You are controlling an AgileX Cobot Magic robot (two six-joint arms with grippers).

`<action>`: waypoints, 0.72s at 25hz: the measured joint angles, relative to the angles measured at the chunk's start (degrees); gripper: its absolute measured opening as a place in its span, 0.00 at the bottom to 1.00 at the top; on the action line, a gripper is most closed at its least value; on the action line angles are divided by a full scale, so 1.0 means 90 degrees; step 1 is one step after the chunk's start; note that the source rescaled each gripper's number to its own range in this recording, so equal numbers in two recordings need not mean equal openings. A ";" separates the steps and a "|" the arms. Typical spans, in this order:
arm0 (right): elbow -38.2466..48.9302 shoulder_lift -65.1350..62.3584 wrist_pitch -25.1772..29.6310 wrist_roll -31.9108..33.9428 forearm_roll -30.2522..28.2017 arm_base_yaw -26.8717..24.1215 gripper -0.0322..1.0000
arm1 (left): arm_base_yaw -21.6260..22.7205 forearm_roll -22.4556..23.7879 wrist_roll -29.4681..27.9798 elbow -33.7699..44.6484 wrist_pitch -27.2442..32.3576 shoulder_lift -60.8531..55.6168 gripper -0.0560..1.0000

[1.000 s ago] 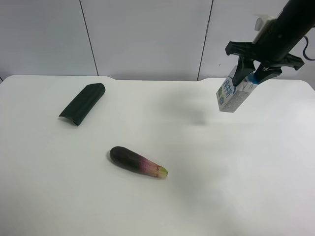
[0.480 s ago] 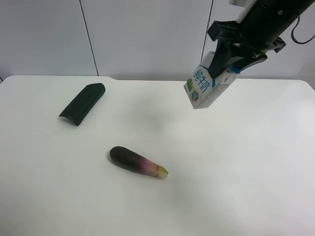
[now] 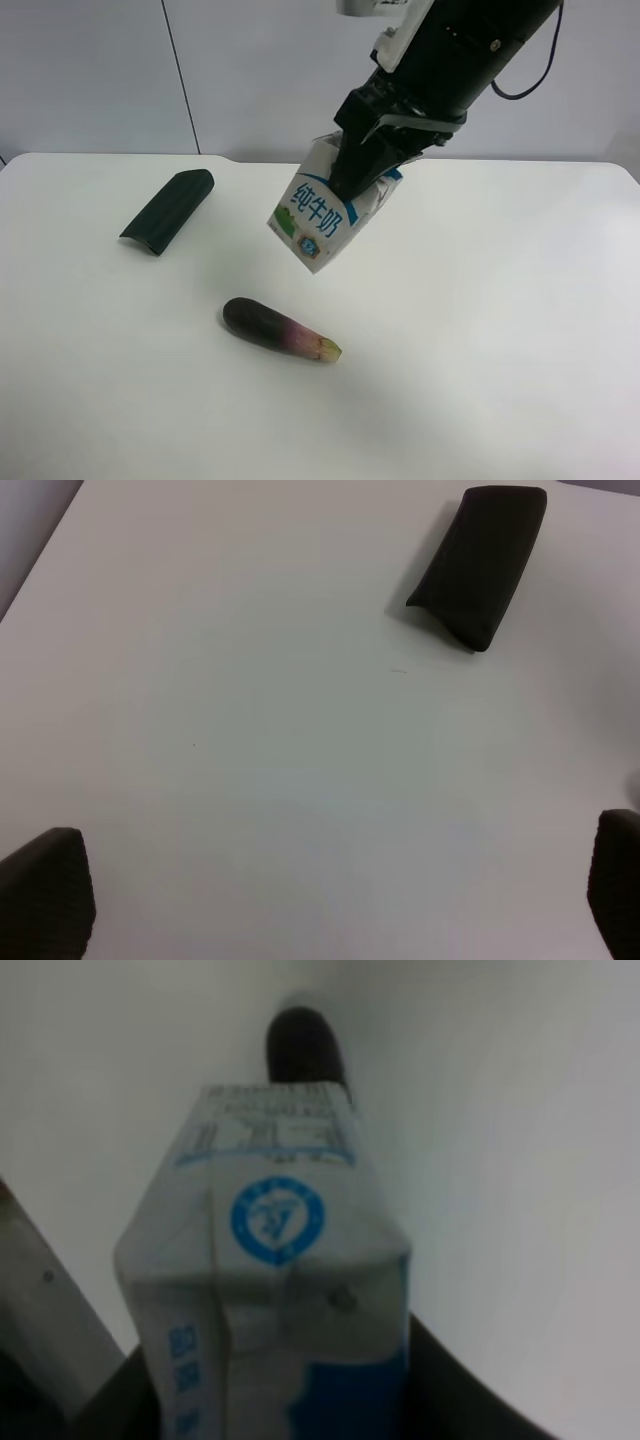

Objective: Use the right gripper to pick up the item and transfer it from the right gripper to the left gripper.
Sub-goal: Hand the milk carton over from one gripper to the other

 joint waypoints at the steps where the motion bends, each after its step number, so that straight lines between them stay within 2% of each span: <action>1: 0.0000 0.0000 -0.0015 -0.0216 0.0128 0.0040 0.04 | 0.0000 -0.0071 0.0055 0.0000 0.0006 0.0044 1.00; 4: 0.0000 0.0000 -0.0076 -0.0796 0.0575 0.0085 0.04 | 0.0000 -0.0607 0.0583 -0.0020 0.0081 0.0418 1.00; 8: 0.0000 0.0000 -0.0113 -0.1533 0.0876 0.0085 0.04 | -0.0078 -0.1929 0.1814 -0.0173 0.0172 0.1145 1.00; 11: 0.0000 0.0000 -0.0101 -0.1973 0.0973 0.0085 0.04 | -0.0433 -0.2817 0.2551 -0.0278 0.0172 0.1539 1.00; 18: 0.0000 0.0000 0.0320 -0.2808 0.1481 0.0085 0.04 | -0.1625 -0.3511 0.3474 -0.0316 0.0161 0.2391 1.00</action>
